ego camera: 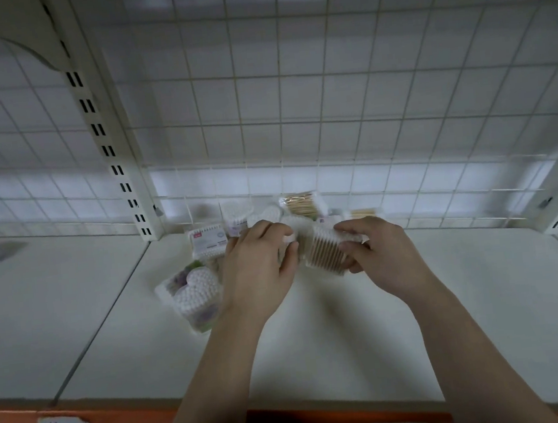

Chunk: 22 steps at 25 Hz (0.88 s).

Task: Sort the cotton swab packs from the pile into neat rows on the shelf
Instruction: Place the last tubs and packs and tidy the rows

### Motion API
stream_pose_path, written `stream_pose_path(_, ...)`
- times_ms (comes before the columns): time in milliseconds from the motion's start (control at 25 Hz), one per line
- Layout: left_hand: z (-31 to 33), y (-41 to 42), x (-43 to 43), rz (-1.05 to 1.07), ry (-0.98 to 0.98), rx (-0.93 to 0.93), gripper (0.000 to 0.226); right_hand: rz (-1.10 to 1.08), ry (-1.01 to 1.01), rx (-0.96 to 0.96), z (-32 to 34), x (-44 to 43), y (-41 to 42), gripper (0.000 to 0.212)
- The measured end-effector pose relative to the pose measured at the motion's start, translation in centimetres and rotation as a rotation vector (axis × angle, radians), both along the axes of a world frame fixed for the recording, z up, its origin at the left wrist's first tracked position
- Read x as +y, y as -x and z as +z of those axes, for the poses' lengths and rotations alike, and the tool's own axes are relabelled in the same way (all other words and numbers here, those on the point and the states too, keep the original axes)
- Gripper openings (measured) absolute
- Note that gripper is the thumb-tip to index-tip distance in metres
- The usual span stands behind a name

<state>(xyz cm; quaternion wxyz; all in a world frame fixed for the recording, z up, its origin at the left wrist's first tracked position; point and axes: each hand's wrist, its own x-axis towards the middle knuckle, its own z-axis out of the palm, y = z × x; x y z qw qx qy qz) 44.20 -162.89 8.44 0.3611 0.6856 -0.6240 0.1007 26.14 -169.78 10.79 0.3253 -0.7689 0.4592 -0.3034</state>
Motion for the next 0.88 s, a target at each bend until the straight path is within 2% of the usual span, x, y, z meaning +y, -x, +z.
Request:
stream_pose_path(160, 0.2, 0.4, -0.7, 0.010, -0.030, -0.003, 0.017, -0.031, -0.082, -0.075, 0.2, 0.0, 1.5, 0.024)
stream_pose_path(360, 0.5, 0.9, -1.5, -0.011, -0.037, 0.016, 0.028, -0.028, -0.126, -0.069, 0.2, 0.1, 2.7, 0.020)
stream_pose_path(520, 0.7, 1.3, -2.0, -0.028, -0.050, 0.019, 0.030, -0.074, -0.078, -0.027, 0.0, 0.2, 3.5, 0.023)
stream_pose_path(720, 1.2, 1.4, -3.9, -0.035, -0.051, 0.009, 0.028, -0.176, 0.085, 0.149, 0.3, 0.1, 4.3, 0.037)
stream_pose_path(880, 2.0, 0.9, -6.3, -0.039, -0.050, -0.021, 0.027, -0.165, 0.136, 0.173, 0.2, 0.1, 4.9, 0.015)
